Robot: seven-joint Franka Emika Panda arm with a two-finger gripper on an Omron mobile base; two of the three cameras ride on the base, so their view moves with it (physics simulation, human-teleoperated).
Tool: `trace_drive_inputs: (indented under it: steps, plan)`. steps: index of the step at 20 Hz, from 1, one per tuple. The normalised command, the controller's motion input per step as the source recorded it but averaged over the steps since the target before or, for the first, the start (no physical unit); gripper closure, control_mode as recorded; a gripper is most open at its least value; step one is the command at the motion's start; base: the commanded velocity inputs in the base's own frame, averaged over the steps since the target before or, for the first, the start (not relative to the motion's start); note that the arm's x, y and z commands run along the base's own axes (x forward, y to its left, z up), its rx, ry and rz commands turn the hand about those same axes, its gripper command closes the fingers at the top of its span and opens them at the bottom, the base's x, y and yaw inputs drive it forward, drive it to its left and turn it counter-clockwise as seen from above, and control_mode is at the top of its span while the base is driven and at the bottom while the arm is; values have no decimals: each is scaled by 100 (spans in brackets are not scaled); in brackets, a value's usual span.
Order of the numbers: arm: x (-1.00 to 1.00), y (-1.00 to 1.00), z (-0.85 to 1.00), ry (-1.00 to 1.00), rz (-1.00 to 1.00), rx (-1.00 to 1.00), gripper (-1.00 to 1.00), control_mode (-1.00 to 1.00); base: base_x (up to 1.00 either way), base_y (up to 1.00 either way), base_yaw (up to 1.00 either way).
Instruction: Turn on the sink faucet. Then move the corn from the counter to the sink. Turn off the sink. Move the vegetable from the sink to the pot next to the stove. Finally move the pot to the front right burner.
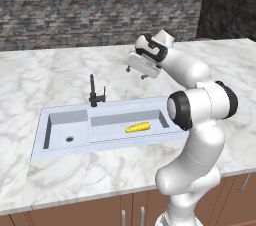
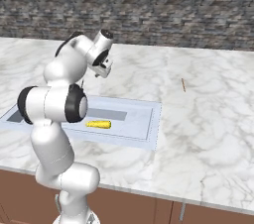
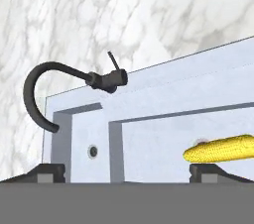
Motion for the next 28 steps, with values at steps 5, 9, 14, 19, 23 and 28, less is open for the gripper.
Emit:
trace_drive_inputs:
  steps: [5,9,14,19,23,28]
  plan:
    - [-36,-23,-46,8,-8,-2,-100,-100,0,0,0]
    - [0,-21,-32,9,-3,-1,-100,-100,0,0,0]
    - [-25,-19,-44,10,-2,0,-100,-100,0,0,0]
    - [-31,-3,-38,13,-5,-3,-100,-100,0,0,0]
    - [-31,0,-32,10,-7,-6,-100,-100,0,0,0]
    - [-31,0,-31,6,-8,-5,-100,-100,0,0,0]
